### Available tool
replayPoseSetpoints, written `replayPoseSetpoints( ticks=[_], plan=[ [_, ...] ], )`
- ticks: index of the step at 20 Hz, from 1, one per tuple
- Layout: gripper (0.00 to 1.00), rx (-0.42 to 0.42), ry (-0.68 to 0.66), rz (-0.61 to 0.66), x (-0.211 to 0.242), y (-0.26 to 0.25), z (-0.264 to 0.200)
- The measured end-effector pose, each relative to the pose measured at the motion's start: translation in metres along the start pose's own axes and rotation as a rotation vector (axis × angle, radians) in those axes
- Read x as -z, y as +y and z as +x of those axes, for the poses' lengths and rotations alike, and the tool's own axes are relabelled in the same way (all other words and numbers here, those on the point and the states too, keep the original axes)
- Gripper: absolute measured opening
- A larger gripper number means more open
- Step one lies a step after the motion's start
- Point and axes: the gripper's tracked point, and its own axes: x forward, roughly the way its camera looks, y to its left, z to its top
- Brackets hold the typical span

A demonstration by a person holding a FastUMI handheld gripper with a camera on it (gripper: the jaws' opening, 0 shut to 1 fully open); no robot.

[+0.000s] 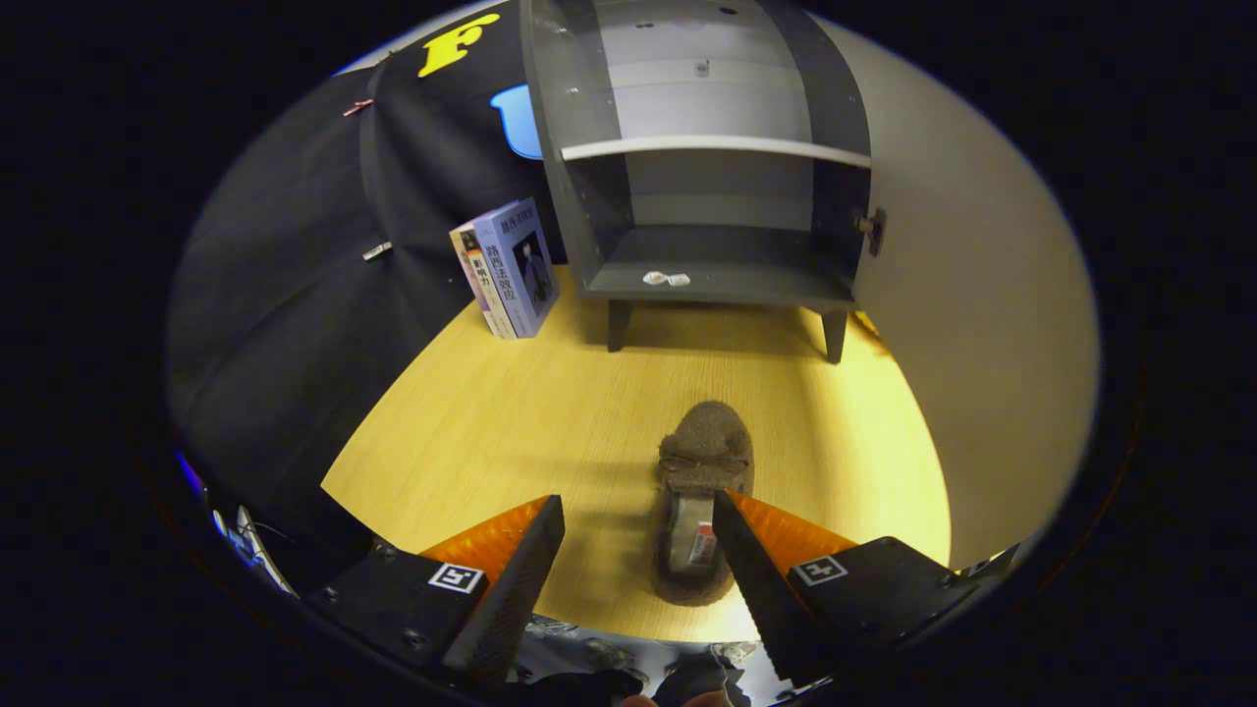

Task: Open the shoe cabinet door, grab the shoes and put them into the shoe cabinet, then close the shoe cabinet door.

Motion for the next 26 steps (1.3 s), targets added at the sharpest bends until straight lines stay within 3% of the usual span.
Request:
replayPoseSetpoints(
  ticks=[8,10,13,14,16,19,26],
  plan=[
    [0.97,0.028,0.106,0.019,0.041,-0.014,0.071],
    [0.91,0.053,0.077,0.038,0.038,-0.02,0.092],
    [0.71,0.099,0.019,0.05,0.03,-0.03,0.123],
    [0.69,0.131,0.004,0.047,0.027,-0.036,0.134],
    [0.46,0.172,-0.043,0.035,0.019,-0.045,0.148],
    [0.12,0.16,-0.071,0.017,0.008,-0.042,0.141],
    [0.12,0.105,-0.143,0.042,-0.043,-0.036,0.076]
  ],
)
